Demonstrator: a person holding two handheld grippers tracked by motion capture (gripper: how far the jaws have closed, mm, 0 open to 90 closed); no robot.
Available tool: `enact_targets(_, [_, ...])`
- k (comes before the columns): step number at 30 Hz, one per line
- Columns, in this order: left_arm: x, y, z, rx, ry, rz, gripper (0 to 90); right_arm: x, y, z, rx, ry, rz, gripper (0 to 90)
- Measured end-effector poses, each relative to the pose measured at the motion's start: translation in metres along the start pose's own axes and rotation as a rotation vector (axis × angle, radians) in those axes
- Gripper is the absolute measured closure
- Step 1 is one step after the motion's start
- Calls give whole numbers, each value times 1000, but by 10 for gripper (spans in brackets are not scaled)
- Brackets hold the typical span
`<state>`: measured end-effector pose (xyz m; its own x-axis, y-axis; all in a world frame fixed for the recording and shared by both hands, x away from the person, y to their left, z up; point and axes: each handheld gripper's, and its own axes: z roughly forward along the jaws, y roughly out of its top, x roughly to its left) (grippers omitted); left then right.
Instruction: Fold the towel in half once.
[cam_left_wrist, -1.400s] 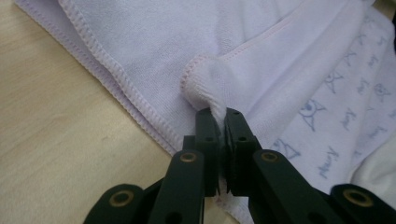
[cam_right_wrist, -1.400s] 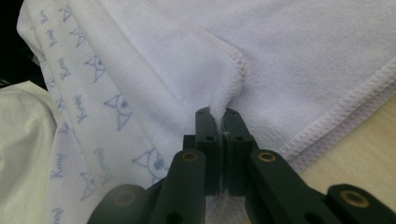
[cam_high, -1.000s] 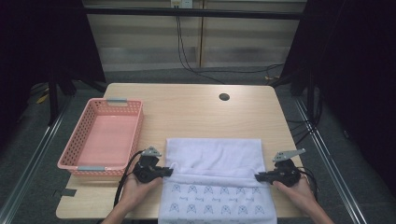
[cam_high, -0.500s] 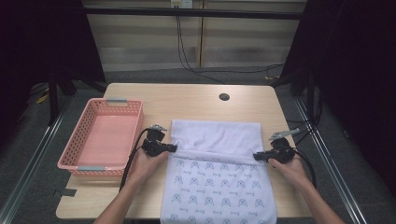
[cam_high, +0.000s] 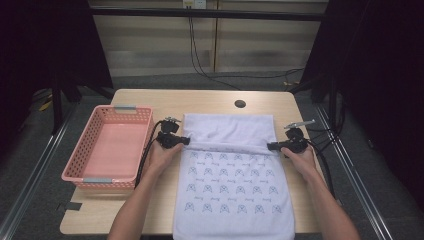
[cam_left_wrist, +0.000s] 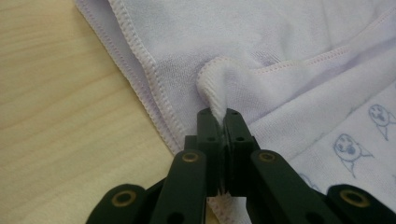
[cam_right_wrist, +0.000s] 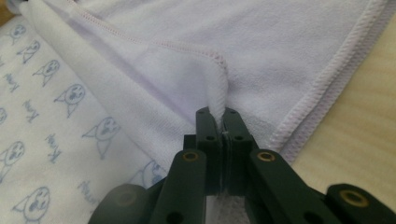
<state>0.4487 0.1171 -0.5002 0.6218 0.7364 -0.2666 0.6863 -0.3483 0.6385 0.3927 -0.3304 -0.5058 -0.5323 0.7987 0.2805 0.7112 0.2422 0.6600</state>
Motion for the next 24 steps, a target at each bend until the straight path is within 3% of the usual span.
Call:
enact_targets(8, [9, 13, 10, -27, 35, -25, 872, -7, 17, 15, -33, -61, 30, 882])
enact_targets(14, [11, 12, 4, -28, 15, -19, 872, -10, 18, 15, -54, -46, 45, 881])
enact_targets(17, [5, 13, -5, -68, -19, -27, 871, -9, 20, 2, -85, -25, 25, 881])
enact_targets(18, [1, 15, -11, -74, -22, -1, 871, -9, 22, -5, -105, -18, 25, 881])
enact_targets(22, [-15, 19, -37, -153, -77, 6, 871, -2, 32, -44, -204, 6, -2, 880])
enact_targets(24, [-24, 20, -46, -145, -74, 51, 870, 0, 32, -49, -213, 11, -6, 880])
